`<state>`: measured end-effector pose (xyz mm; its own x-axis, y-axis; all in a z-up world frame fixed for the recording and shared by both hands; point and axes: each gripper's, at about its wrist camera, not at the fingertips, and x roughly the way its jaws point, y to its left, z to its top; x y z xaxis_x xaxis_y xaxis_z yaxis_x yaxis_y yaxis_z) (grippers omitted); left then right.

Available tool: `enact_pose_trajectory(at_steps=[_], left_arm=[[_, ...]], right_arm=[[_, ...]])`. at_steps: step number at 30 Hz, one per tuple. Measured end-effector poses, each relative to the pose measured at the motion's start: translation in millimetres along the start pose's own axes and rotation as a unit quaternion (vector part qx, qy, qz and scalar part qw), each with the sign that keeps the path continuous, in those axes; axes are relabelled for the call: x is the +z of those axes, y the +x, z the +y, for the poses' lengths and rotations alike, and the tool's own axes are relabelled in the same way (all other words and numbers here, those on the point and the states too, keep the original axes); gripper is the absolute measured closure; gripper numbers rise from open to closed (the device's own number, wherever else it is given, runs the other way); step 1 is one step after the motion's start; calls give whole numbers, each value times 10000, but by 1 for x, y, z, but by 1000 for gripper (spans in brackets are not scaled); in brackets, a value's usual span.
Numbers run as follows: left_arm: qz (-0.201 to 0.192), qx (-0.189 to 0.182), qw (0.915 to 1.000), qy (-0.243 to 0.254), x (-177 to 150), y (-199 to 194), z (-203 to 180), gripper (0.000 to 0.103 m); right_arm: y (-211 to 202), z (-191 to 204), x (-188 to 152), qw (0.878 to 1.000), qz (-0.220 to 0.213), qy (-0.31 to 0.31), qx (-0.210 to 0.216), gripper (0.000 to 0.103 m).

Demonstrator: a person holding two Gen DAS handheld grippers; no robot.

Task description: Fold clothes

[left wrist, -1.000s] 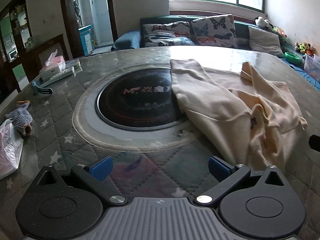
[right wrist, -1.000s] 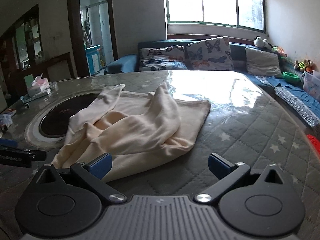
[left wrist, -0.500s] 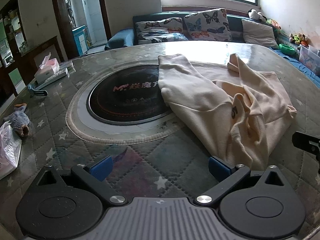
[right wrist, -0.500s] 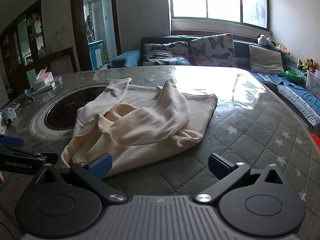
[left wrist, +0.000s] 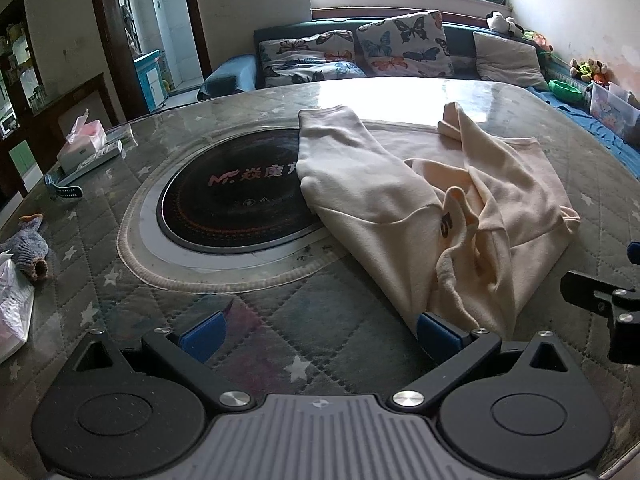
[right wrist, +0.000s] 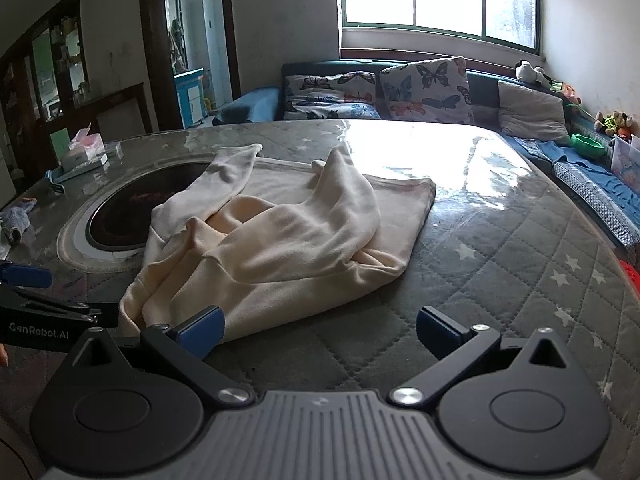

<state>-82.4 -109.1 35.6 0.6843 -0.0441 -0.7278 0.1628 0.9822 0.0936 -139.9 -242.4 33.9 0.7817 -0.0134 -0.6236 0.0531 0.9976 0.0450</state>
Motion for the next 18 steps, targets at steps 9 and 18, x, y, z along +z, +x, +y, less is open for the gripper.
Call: enact_pose_trajectory(at_steps=[9, 18], left_arm=[[76, 8, 10000, 5, 1, 0, -1, 0], [130, -10, 9999, 31, 3, 0, -1, 0]], right_arm=[[2, 1, 0, 10000, 61, 42, 44, 0], [1, 3, 1, 10000, 66, 9, 48, 0]])
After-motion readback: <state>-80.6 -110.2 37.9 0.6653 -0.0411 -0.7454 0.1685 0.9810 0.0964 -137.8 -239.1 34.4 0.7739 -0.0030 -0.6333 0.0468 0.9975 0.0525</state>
